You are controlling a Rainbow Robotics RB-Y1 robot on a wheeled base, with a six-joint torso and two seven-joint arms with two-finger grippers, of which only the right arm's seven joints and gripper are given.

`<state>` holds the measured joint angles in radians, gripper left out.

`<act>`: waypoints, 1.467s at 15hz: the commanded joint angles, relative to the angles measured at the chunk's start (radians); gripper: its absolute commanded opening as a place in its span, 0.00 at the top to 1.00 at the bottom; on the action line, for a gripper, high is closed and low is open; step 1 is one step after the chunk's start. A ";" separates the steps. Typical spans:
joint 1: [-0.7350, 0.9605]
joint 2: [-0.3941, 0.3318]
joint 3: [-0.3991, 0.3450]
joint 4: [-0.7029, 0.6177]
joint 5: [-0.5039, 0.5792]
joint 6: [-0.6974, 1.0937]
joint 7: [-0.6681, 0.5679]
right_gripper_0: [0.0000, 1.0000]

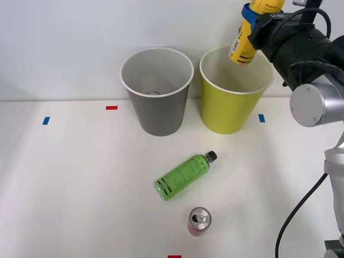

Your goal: Put cans in the gray bin, plastic bottles in the light green bin

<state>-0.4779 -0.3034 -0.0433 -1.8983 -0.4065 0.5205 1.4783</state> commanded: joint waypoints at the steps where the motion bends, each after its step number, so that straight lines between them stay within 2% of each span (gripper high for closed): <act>1: -0.044 -0.003 0.011 0.070 0.012 -0.014 0.002 1.00; 5: -0.053 -0.006 0.028 0.102 0.029 -0.043 -0.003 1.00; 7: -0.051 -0.006 0.034 0.102 0.034 -0.045 -0.003 0.17; 8: -0.051 -0.006 0.039 0.102 0.034 -0.045 -0.004 0.00; 14: -0.025 -0.025 0.071 0.090 0.034 -0.122 0.008 0.00; 16: 0.019 -0.032 0.071 0.038 0.049 -0.128 0.020 0.00; 22: 0.300 -0.059 0.072 -0.220 0.106 -0.247 0.054 0.00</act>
<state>-0.2307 -0.3602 0.0281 -2.0801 -0.3143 0.2965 1.5289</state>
